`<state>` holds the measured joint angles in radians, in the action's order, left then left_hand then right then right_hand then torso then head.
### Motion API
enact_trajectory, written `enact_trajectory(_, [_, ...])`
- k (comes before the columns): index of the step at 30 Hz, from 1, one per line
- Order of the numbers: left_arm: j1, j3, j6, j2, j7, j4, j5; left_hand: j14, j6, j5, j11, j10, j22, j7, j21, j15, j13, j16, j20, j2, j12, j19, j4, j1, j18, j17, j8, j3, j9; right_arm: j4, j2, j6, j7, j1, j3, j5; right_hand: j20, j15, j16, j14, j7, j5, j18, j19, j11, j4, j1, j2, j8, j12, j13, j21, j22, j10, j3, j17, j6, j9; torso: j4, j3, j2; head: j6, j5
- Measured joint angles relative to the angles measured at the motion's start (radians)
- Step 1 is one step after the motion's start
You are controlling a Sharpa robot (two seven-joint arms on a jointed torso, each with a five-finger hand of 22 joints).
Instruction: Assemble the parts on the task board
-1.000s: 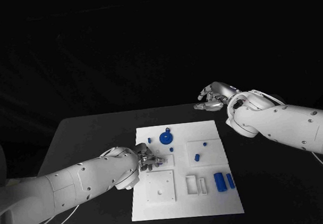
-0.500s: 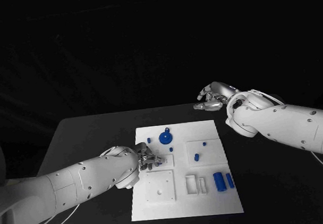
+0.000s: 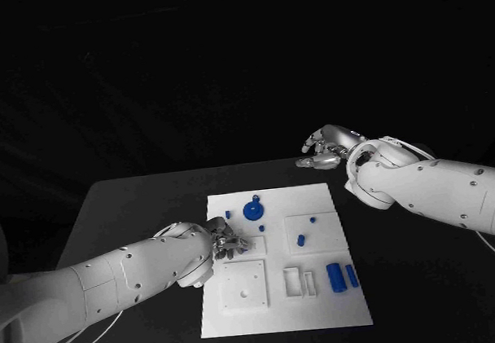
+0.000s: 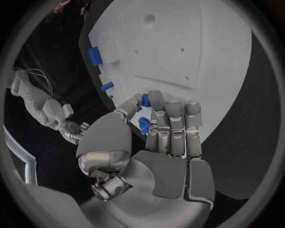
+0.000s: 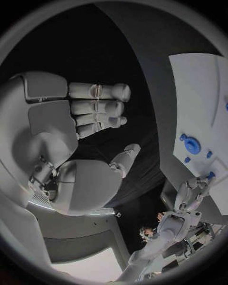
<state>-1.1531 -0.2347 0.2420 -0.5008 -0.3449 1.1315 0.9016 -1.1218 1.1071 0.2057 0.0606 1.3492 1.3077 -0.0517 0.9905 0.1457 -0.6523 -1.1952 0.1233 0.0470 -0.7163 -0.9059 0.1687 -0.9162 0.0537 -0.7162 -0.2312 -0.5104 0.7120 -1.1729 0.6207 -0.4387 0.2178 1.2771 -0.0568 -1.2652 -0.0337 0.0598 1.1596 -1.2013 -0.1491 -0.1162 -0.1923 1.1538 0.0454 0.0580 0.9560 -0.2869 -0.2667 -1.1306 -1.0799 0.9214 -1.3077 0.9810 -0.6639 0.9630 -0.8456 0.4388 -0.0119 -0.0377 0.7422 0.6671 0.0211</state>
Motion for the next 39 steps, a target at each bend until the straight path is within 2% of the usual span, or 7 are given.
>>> enact_trajectory(3, [0.0, 0.0, -0.001, -0.002, 0.002, 0.0, -0.005, 0.002, -0.002, 0.072, -0.001, 0.001, 0.0, -0.002, 0.004, -0.002, 0.002, -0.002, 0.0, -0.009, 0.0, 0.0, 0.014, 0.009, 0.0, 0.002, 0.0, 0.014, 0.0, 0.0, 0.0, 0.001, 0.0, 0.0, 0.0, 0.0, 0.0, 0.0, 0.0, 0.0, 0.0, 0.0, 0.0, 0.0, 0.0, 0.0, 0.0, 0.0, 0.0, 0.0, 0.0, 0.0, 0.0, 0.0, 0.0, 0.0, 0.0, 0.0, -0.0003, 0.0, 0.0, 0.001, 0.0])
enact_trajectory(12, [0.0, 0.0, 0.0, -0.009, 0.009, 0.004, -0.018, 0.002, 0.012, 0.124, -0.001, 0.001, 0.0, -0.001, 0.004, -0.005, 0.006, -0.006, 0.0, -0.031, -0.004, 0.0, 0.024, 0.031, 0.0, 0.005, -0.008, 0.022, -0.006, 0.001, 0.0, 0.002, 0.0, -0.001, 0.0, 0.0, 0.0, 0.0, 0.0, 0.0, 0.0, 0.0, 0.0, 0.0, 0.0, -0.003, 0.0, 0.0, 0.0, 0.0, 0.001, 0.0, 0.0, 0.0, 0.003, 0.0, 0.0, 0.0, -0.0006, -0.0002, 0.0, 0.0, -0.001])
enact_trajectory(16, [0.0, -0.001, -0.001, -0.01, 0.01, 0.003, -0.025, 0.002, 0.019, 0.183, -0.001, 0.001, 0.0, 0.005, 0.004, -0.005, 0.01, -0.006, 0.0, -0.036, -0.004, 0.0, 0.028, 0.036, 0.0, 0.007, -0.017, 0.026, 0.008, 0.002, 0.0, 0.002, 0.0, -0.002, 0.0, 0.0, 0.0, 0.0, 0.0, 0.0, 0.0, 0.0, 0.0, 0.0, 0.0, -0.003, 0.0, 0.0, 0.0, 0.0, 0.001, 0.0, 0.0, 0.0, 0.003, 0.0, 0.0, 0.0, -0.0006, -0.0002, 0.0, -0.001, 0.0])
enact_trajectory(18, [-0.001, -0.001, -0.001, -0.01, 0.01, 0.003, -0.029, 0.002, 0.021, 0.198, -0.002, 0.001, 0.0, 0.003, 0.004, -0.005, 0.01, -0.006, 0.0, -0.036, -0.004, 0.0, 0.031, 0.036, 0.0, 0.009, -0.018, 0.029, 0.012, 0.002, -0.001, 0.002, 0.0, -0.002, 0.0, 0.0, 0.0, 0.0, 0.0, 0.0, 0.0, 0.0, 0.0, 0.0, 0.0, -0.003, 0.0, 0.0, 0.0, 0.0, 0.001, 0.0, 0.0, 0.0, 0.003, -0.001, 0.0, 0.0, -0.0006, -0.0003, 0.0, -0.002, 0.001])
enact_trajectory(22, [-0.002, -0.001, -0.001, -0.014, 0.01, 0.007, -0.035, 0.001, 0.022, 0.2, -0.002, 0.001, 0.0, 0.001, 0.004, -0.005, 0.011, -0.006, 0.0, -0.036, -0.004, 0.0, 0.031, 0.036, 0.0, 0.009, -0.015, 0.029, 0.012, 0.002, -0.001, 0.003, 0.0, -0.002, 0.0, 0.0, 0.0, 0.0, 0.0, 0.0, 0.0, 0.0, 0.0, 0.0, 0.0, -0.003, 0.0, 0.0, 0.0, 0.0, 0.001, -0.004, 0.0, 0.0, 0.003, -0.001, 0.0, 0.0, -0.0005, -0.0008, -0.001, -0.002, 0.001])
enact_trajectory(27, [-0.006, -0.002, -0.003, -0.019, 0.01, 0.017, -0.039, 0.001, 0.025, 0.2, 0.002, 0.005, 0.0, 0.004, 0.004, -0.005, 0.011, -0.006, 0.0, -0.041, -0.004, 0.0, 0.052, 0.041, 0.0, 0.009, -0.02, 0.008, 0.011, 0.002, -0.001, 0.003, 0.0, -0.003, 0.0, 0.0, 0.0, 0.0, 0.0, 0.0, 0.0, 0.0, 0.0, 0.0, 0.0, -0.003, 0.0, 0.0, 0.0, 0.0, 0.002, -0.004, 0.0, 0.0, 0.003, -0.001, -0.001, 0.0, -0.0005, -0.0013, -0.001, -0.004, 0.001])
enact_trajectory(39, [-0.03, 0.005, -0.019, -0.039, 0.009, 0.039, -0.051, 0.001, 0.025, 0.2, -0.002, 0.009, 0.0, 0.004, 0.004, -0.005, 0.013, -0.006, 0.0, -0.041, -0.004, 0.0, 0.052, 0.041, 0.0, 0.01, -0.02, 0.008, 0.016, 0.002, 0.0, 0.004, 0.0, -0.003, 0.0, 0.0, 0.0, -0.001, 0.0, 0.001, 0.001, 0.0, 0.0, 0.0, -0.003, -0.003, 0.0, 0.0, 0.0, 0.0, 0.003, -0.004, 0.0, -0.002, 0.003, -0.001, -0.001, 0.0, -0.0007, -0.0015, -0.001, -0.007, 0.003])
